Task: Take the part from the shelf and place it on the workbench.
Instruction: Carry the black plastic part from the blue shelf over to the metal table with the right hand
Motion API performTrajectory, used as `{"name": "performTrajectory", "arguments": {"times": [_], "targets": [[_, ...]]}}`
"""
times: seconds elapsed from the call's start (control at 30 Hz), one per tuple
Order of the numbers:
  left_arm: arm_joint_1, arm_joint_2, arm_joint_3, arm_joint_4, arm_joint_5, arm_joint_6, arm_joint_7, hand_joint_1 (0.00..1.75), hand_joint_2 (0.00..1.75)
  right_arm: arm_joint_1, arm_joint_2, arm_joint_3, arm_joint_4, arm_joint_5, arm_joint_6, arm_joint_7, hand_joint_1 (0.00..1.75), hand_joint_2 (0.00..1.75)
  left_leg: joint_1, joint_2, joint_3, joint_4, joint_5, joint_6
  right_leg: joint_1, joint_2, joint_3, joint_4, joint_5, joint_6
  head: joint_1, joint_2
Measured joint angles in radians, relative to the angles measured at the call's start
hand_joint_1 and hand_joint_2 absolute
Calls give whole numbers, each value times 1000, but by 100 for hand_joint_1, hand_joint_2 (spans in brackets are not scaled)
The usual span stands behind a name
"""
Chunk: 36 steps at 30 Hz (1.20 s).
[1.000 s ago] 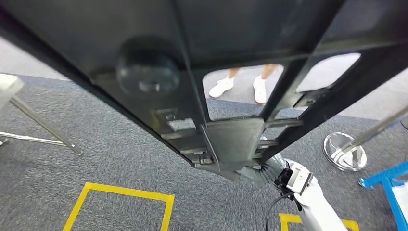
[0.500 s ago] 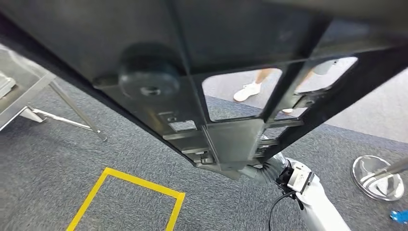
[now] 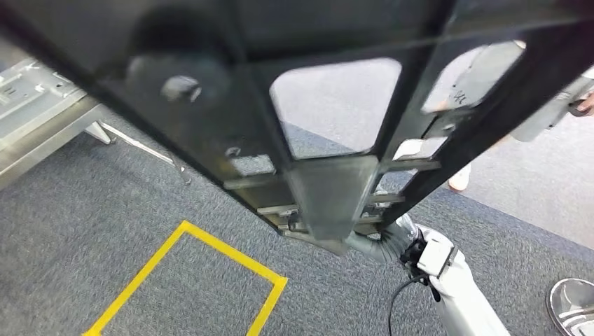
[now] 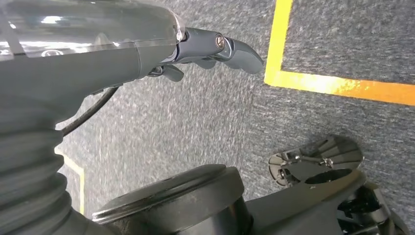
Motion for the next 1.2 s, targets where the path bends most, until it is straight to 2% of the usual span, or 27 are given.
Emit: {"name": "performTrajectory", "arguments": {"times": [0.07, 0.1, 0.13, 0.17, 0.23, 0.3, 0.37, 0.4, 0.47, 0.5, 0.53, 0.57, 0.6, 0.63, 0.67, 0.73, 0.8, 0.83, 0.9, 0.93, 0.97, 1.03, 1.07, 1.1, 1.13, 1.17, 1.2], "targets": [[0, 0, 0, 0, 2, 0, -1, 0, 175, -3, 1, -3, 8, -6, 3, 0, 175, 175, 1, -25, -1, 2, 1, 3, -4, 27, -67, 126, -45, 4, 0, 0], [1, 0, 0, 0, 3, 0, -2, 0, 175, -4, 1, -3, 12, -8, 5, -1, 175, 175, 2, -39, -1, 3, 1, 2, -7, 30, -86, 154, -43, 7, 0, 0], [2, -1, 1, 0, 5, 0, -3, 0, 175, -6, 1, -3, 15, -9, 6, -1, 175, 175, 3, -53, -1, 6, 0, 1, -10, 31, -86, 142, -20, 10, 0, 0], [2, -1, 1, 0, 6, 0, -4, 0, 175, -8, 1, -3, 18, -10, 7, -2, 175, 175, 5, -67, -1, 11, -2, -2, -14, 36, -67, 94, 17, 13, 0, 0], [0, -1, 1, 0, 8, 0, -5, 0, 175, -14, 2, -3, 22, -10, 8, -2, 175, 175, 9, -93, -6, 27, -11, -14, -23, 69, -12, -32, 77, 18, 0, 0], [-1, -1, 1, 0, 9, 0, -5, 0, 175, -17, 2, -4, 26, -10, 9, -2, 175, 175, 11, -113, -20, 38, -16, -28, -25, 98, 13, -92, 86, 16, 0, 0], [0, -1, 1, 0, 9, 0, -6, 0, 175, -20, 3, -4, 28, -11, 9, -4, 175, 175, 14, -130, -30, 38, -14, -40, -22, 88, 12, -96, 84, 4, -1, 0], [0, -1, 1, 0, 9, 0, -6, 0, 175, -22, 2, -4, 29, -11, 9, -4, 175, 175, 14, -122, -33, 42, -16, -46, -21, 77, 13, -99, 84, -4, -1, 0], [-1, 0, 1, 0, 8, 1, -5, 0, 175, -26, 0, -4, 29, -12, 9, -5, 175, 175, 13, -74, -55, 92, -46, -55, -22, 53, 17, -104, 84, -18, -1, 0], [-4, 0, 1, 0, 8, 2, -5, 0, 175, -27, -1, -4, 30, -13, 8, -6, 175, 175, 13, -44, -78, 145, -74, -59, -19, 40, 18, -105, 83, -23, -1, 0], [-7, 1, 1, 0, 8, 2, -5, 0, 175, -27, -1, -4, 30, -13, 7, -6, 175, 175, 13, -27, -109, 209, -105, -62, -16, 27, 19, -105, 82, -26, -1, 0], [-11, 2, 1, 0, 7, 2, -6, 0, 175, -27, -1, -4, 31, -13, 7, -7, 175, 175, 14, -20, -137, 268, -128, -64, -13, 13, 19, -105, 80, -28, -1, 0], [-13, 2, 2, 0, 7, 2, -6, 0, 175, -26, -1, -4, 31, -13, 7, -7, 175, 175, 14, -17, -154, 304, -136, -64, -10, -2, 20, -105, 79, -30, -1, 0], [-14, 3, 2, 0, 7, 3, -6, 0, 175, -26, -1, -4, 31, -13, 7, -7, 175, 175, 14, -14, -153, 304, -125, -63, -8, -16, 21, -105, 77, -30, -1, 0], [-13, 3, 2, 0, 7, 3, -6, 0, 175, -26, -1, -4, 31, -13, 7, -7, 175, 175, 14, -10, -132, 266, -98, -59, -6, -28, 24, -105, 75, -30, -1, 0], [-5, 3, 2, 0, 9, 6, -8, 0, 175, -26, -1, -4, 31, -13, 9, -7, 175, 175, 7, 24, -65, 134, -38, -46, -2, -49, 32, -105, 69, -28, -1, 0], [5, 5, 3, 0, 14, 9, -12, 0, 175, -26, -1, -3, 33, -13, 12, -10, 175, 175, -5, 55, -29, 52, -19, -30, 2, -67, 35, -106, 67, -20, -1, 0], [9, 6, 4, 0, 17, 11, -13, 0, 175, -26, -1, 0, 34, -13, 13, -11, 175, 175, -10, 57, -29, 42, -24, -24, 3, -77, 36, -107, 67, -15, -1, 0], [14, 7, 6, 0, 20, 13, -15, 0, 175, -26, -1, 11, 36, -10, 14, -12, 175, 175, -9, 34, -26, 30, -18, -15, 3, -90, 42, -108, 63, -5, -1, 0], [15, 7, 6, 0, 21, 13, -15, 0, 175, -26, -1, 16, 36, -8, 13, -10, 175, 175, -5, 21, -20, 22, -13, -11, 1, -76, 42, -101, 55, 0, -1, 0], [15, 7, 7, 0, 21, 14, -13, 0, 175, -25, 0, 21, 34, -5, 11, -8, 175, 175, -1, 10, -14, 15, -9, -5, 0, -50, 34, -76, 39, 3, -1, 0], [13, 7, 7, 0, 20, 14, -10, 0, 175, -21, 3, 28, 31, 0, 9, -2, 175, 175, 4, -12, -8, 9, -3, 2, -4, 9, -20, 33, -14, 7, -1, 0], [13, 8, 7, 0, 20, 14, -9, 0, 175, -17, 4, 30, 29, 2, 8, -1, 175, 175, 4, -24, -9, 10, -3, 4, -5, 23, -56, 99, -38, 9, -1, 0], [13, 8, 7, 0, 20, 13, -9, 0, 175, -13, 5, 31, 29, 4, 8, 0, 175, 175, 4, -38, -9, 11, -3, 4, -7, 29, -84, 148, -47, 11, -1, 0], [13, 7, 7, 0, 20, 13, -9, 0, 175, -11, 6, 32, 29, 5, 8, 2, 175, 175, 4, -52, -8, 13, -4, 3, -9, 30, -97, 161, -36, 13, -1, 0], [12, 7, 8, 0, 20, 13, -9, 0, 175, -10, 6, 33, 29, 6, 8, 2, 175, 175, 5, -67, -7, 15, -5, 1, -12, 33, -91, 136, -6, 15, -1, 0], [12, 7, 8, 0, 20, 13, -9, 0, 175, -10, 6, 34, 28, 6, 7, 2, 175, 175, 7, -82, -5, 19, -8, -2, -15, 40, -68, 78, 35, 16, -1, 0]]}}
